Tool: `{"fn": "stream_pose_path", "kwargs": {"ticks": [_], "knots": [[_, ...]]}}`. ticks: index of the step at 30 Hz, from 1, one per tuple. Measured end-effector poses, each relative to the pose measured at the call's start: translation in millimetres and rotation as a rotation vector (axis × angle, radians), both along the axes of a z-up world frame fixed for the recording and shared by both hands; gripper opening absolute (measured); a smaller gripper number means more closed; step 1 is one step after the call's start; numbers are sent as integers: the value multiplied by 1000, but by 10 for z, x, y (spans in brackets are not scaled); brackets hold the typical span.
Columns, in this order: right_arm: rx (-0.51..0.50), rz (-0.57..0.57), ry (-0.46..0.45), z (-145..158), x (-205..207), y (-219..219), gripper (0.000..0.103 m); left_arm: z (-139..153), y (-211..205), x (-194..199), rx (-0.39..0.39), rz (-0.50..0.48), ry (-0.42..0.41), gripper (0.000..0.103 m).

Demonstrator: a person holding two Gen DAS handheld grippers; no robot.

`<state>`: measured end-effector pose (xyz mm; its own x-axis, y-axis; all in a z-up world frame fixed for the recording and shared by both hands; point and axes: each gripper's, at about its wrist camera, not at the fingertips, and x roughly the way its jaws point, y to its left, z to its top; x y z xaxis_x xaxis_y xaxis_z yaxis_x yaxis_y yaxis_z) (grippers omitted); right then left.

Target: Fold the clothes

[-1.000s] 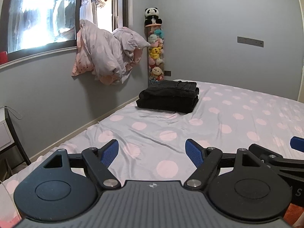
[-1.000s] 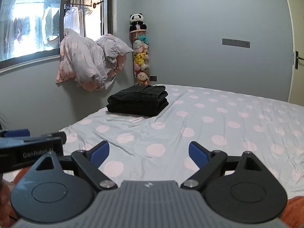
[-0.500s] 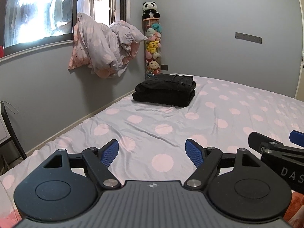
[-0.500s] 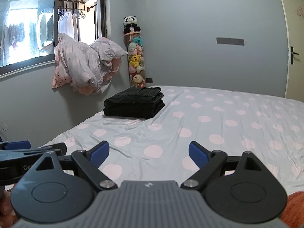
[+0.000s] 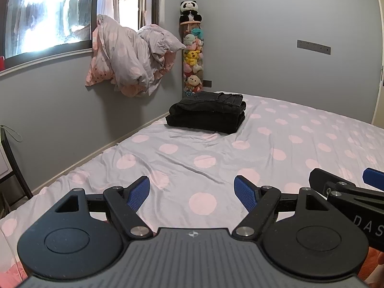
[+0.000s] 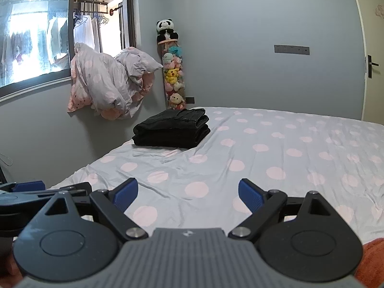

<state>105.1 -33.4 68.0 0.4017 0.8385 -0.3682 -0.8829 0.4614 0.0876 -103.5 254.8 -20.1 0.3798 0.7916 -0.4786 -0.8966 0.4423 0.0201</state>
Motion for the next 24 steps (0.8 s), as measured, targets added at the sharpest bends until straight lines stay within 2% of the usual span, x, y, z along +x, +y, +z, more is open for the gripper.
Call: {"fn": "stream_pose_path", "kwargs": {"ticks": [5, 16, 24], "knots": [[45, -17, -4, -3, -16, -62, 92, 1, -6, 4, -7, -7, -8, 91], [73, -64, -28, 15, -33, -119, 92, 14, -35, 32, 4, -4, -4, 91], [63, -32, -3, 25, -2, -111, 92, 38, -72, 2, 25, 3, -12, 91]]}}
